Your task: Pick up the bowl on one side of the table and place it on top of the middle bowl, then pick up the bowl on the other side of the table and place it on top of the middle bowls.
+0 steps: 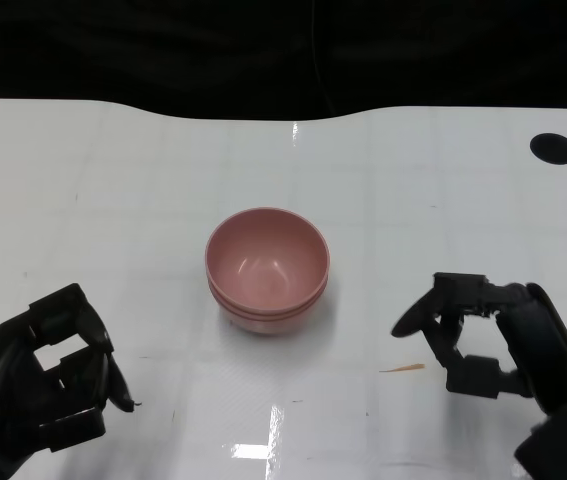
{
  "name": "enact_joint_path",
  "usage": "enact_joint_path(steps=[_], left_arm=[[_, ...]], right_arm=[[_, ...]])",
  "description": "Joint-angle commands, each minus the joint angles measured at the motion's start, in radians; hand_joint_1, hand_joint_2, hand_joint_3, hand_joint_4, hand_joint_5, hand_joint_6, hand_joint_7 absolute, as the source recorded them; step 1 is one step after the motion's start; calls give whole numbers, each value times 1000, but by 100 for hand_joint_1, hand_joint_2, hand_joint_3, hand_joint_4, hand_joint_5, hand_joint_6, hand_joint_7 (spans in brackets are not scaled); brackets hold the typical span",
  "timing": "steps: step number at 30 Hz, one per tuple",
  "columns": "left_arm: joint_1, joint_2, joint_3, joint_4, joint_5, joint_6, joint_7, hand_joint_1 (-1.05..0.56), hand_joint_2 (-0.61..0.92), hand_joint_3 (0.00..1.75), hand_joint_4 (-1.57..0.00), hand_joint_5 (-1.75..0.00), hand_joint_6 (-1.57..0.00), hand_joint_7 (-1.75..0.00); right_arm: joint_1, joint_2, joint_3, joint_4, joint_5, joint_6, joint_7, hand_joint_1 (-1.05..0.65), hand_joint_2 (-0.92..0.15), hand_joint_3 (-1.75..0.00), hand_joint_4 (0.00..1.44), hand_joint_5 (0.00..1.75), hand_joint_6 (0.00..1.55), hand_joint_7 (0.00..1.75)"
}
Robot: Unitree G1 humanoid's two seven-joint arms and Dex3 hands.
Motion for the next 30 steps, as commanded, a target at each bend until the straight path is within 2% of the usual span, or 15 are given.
enact_joint_path(steps=[1,5,7,11,19,30], left_arm=[[-2,24,20,16,-9,-2,-18,34,89,130,-87,-175,-69,-175],[-2,29,24,20,-13,1,-22,33,90,129,-87,-175,-69,-175],[-1,30,25,16,-15,6,-19,33,90,129,-87,-175,-69,-175],[-2,29,25,13,-21,13,-14,34,91,129,-87,-175,-69,-175],[4,30,28,20,-18,-2,-29,30,86,131,-87,-175,-70,-175],[8,26,33,22,-22,-1,-33,29,84,135,-89,-175,-72,-175]], right_arm=[[82,44,-27,-100,243,153,150,-6,-63,-108,80,175,68,157],[112,90,-76,-164,516,356,343,-3,-67,-104,85,175,68,166],[117,102,-112,-184,620,462,409,-3,-64,-101,88,175,67,168],[138,122,-163,-236,662,582,406,-1,-57,-110,89,175,65,171],[151,156,-213,-245,650,624,452,0,-63,-111,85,175,59,175],[154,191,-246,-251,643,632,491,0,-65,-110,86,175,59,175]])
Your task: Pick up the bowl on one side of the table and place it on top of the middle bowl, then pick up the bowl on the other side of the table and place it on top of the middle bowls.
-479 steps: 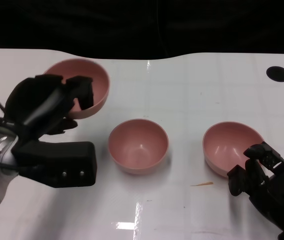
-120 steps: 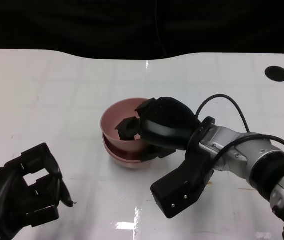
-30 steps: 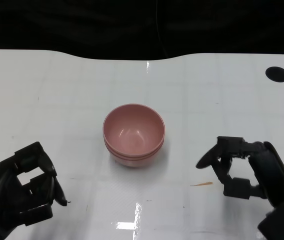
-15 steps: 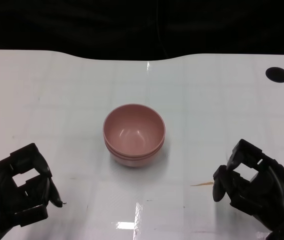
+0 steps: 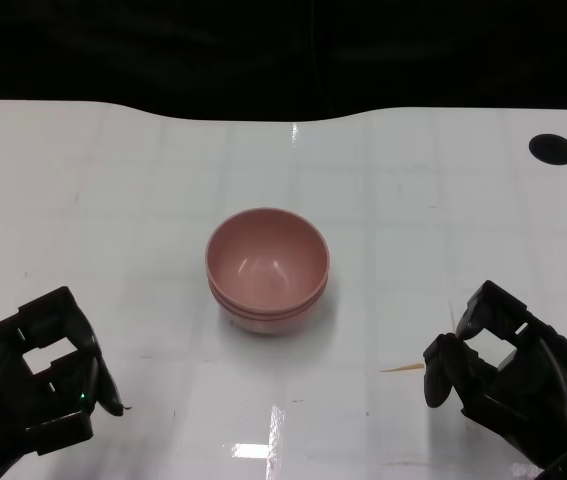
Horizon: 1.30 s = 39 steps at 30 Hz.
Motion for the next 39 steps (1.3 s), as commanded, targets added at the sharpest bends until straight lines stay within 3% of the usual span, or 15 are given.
enact_joint_path(steps=[1,10,19,26,39], left_arm=[[8,12,13,-2,-1,-1,1,29,83,135,-89,-175,-72,-175],[7,11,15,10,-3,-20,-16,29,83,137,-89,-175,-72,-175],[4,9,13,4,-3,-14,-10,31,83,138,-91,-175,-73,-175],[2,7,12,-2,-1,-11,-2,30,83,138,-90,-175,-73,-175],[5,7,16,-10,-9,-5,0,32,85,138,-92,-175,-74,-175]], right_arm=[[4,4,-20,-2,-6,-1,21,0,-65,-110,86,175,59,175],[4,21,-40,-2,-11,8,39,-1,-65,-111,87,175,60,175],[-7,46,-78,21,11,20,67,0,-61,-128,92,174,79,156],[-9,56,-90,18,-4,19,54,2,-58,-134,93,175,68,174],[-8,70,-93,33,-36,-15,70,0,-56,-135,94,175,67,175]])
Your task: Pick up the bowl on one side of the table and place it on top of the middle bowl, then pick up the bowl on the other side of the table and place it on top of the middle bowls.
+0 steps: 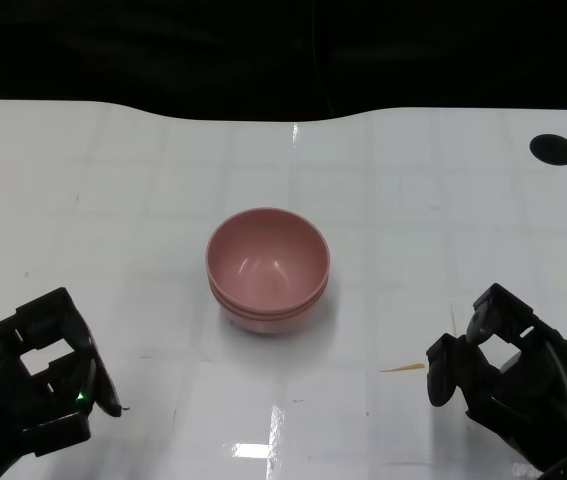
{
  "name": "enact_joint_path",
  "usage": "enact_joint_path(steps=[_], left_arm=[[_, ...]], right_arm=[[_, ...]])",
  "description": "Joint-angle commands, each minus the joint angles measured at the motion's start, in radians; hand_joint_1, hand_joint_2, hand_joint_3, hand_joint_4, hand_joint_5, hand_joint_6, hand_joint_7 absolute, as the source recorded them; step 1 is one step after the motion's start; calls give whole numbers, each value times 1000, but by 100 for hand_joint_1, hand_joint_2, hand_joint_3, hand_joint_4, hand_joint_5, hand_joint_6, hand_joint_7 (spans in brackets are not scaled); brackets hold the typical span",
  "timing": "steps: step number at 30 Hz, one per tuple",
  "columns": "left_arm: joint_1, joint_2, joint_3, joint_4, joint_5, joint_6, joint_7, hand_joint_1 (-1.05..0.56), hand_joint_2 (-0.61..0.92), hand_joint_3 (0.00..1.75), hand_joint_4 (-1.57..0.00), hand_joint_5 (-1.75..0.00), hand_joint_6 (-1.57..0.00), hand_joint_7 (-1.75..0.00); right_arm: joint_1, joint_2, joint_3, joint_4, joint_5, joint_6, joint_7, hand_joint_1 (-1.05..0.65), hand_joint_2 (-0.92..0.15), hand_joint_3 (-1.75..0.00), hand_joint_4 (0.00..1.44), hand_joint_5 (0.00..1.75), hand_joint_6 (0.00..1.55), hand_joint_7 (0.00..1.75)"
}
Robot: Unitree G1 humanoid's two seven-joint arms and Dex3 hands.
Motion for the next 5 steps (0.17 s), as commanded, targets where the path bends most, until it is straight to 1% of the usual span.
enact_joint_path(steps=[1,5], left_arm=[[1,8,9,-13,-2,1,9,32,85,138,-92,-175,-74,-175],[-4,8,7,-9,2,1,11,32,85,138,-92,-175,-73,-175]], right_arm=[[-5,-1,-10,6,-12,-24,2,0,-56,-135,94,175,67,175],[-6,3,-11,4,-11,-18,-3,0,-55,-134,94,175,67,175]])
